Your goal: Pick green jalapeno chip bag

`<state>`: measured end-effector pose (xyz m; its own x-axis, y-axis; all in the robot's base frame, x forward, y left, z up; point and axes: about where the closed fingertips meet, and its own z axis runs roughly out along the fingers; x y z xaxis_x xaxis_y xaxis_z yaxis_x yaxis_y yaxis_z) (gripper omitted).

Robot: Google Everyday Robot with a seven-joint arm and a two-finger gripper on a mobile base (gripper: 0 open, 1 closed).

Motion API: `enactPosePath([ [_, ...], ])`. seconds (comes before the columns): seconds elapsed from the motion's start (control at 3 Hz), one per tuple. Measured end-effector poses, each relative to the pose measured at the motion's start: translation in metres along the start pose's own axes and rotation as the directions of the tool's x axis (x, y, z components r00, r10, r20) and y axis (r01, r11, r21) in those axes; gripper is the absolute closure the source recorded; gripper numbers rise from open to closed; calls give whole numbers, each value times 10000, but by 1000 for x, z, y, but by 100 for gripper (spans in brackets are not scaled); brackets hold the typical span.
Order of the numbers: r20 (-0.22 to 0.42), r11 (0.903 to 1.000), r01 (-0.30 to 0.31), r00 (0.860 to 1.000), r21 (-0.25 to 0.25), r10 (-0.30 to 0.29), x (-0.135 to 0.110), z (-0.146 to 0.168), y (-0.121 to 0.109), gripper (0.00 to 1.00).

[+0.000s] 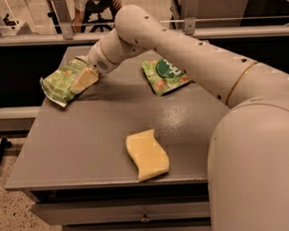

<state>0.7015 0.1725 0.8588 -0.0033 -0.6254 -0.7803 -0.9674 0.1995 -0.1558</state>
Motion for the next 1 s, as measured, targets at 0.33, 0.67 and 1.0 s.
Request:
enactPosePath([
  [0.33, -100, 10000, -91, 9999, 19, 91, 5, 0, 1, 49],
  [0.67, -178, 9998, -169, 9997, 108, 171, 9, -4, 2, 72],
  [1.0, 227, 9987, 23, 9997, 515, -34, -5, -23, 0, 95],
])
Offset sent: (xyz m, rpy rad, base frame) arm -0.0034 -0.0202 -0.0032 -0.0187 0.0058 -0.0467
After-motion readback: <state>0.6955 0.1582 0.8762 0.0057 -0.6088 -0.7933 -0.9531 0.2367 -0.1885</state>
